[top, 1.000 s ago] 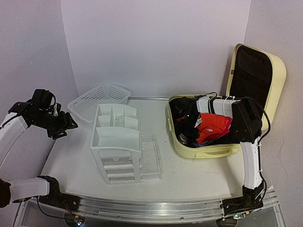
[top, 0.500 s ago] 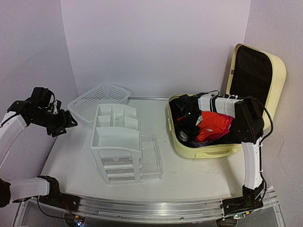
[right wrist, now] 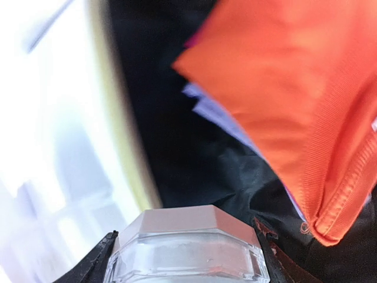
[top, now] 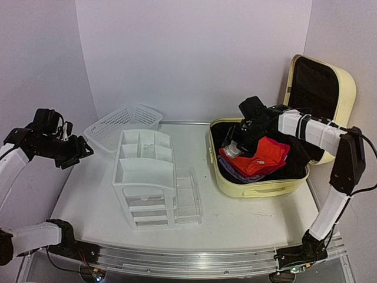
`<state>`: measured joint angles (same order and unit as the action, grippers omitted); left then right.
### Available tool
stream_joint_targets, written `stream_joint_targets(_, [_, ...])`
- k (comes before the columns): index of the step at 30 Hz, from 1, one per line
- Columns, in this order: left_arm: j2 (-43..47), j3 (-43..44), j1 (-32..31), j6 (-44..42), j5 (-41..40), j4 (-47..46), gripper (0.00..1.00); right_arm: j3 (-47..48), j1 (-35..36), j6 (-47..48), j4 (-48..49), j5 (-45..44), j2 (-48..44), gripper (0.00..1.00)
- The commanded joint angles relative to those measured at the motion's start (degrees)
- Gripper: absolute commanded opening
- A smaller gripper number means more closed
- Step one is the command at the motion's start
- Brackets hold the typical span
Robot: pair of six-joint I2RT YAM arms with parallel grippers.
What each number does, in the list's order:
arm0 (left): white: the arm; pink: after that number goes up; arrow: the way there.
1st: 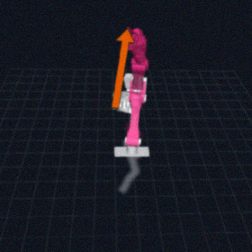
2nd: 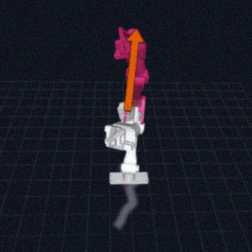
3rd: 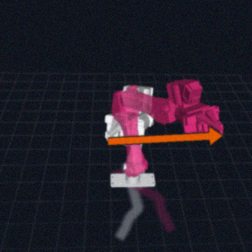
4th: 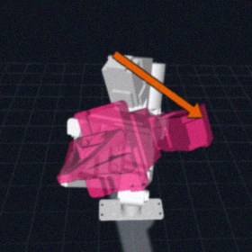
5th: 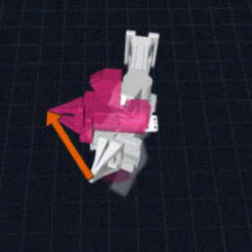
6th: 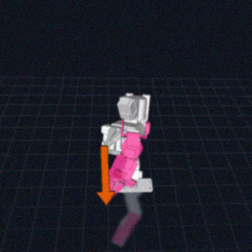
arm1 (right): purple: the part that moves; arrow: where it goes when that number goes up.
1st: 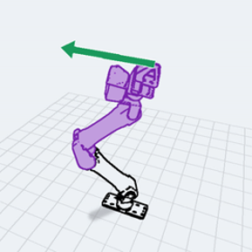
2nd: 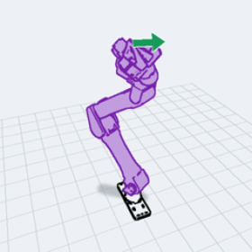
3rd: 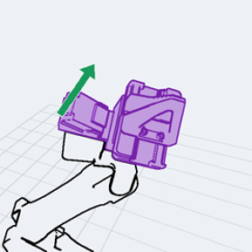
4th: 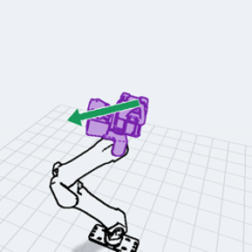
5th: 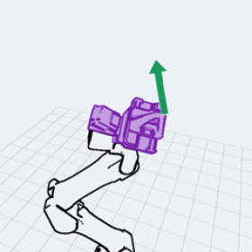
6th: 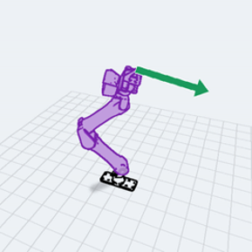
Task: Open, take out, and arrange the luggage
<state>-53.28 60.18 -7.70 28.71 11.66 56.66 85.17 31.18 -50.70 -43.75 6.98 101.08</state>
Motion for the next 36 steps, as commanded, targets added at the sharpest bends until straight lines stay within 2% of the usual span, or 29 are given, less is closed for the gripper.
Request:
stream_joint_targets(1, [6.57, -1.43, 0.16, -2.97, -2.15, -6.46, 0.69, -7.41, 0.09, 24.27, 15.48, 13.63, -7.24, 0.57])
stream_joint_targets(5, [13.06, -6.60, 0.15, -3.49, -0.19, -12.71, 0.69, -10.14, 0.30, 33.98, 19.31, 27.42, -9.26, 0.58])
stream_joint_targets(10, [17.39, -9.55, 0.16, -1.93, 4.61, -18.67, 0.70, -9.46, 2.09, 37.91, 16.99, 36.41, -9.16, 0.58])
stream_joint_targets(15, [19.26, -9.04, 0.15, -3.60, 8.24, -19.04, 0.69, -13.13, 6.44, 49.12, 14.92, 36.86, -10.61, 0.59])
stream_joint_targets(20, [22.40, -10.43, 0.15, -1.82, 8.49, -19.05, 0.70, -12.43, 9.87, 55.74, 14.48, 37.76, -6.78, 0.59])
stream_joint_targets(33, [26.22, -12.50, 0.15, -1.74, 10.39, -17.43, 0.70, -11.46, 14.99, 56.71, 22.69, 30.69, 3.38, 0.58])
stream_joint_targets(36, [26.76, -13.17, 0.15, -1.36, 10.61, -17.20, 0.70, -11.50, 15.17, 55.30, 25.09, 31.39, 5.14, 0.59])
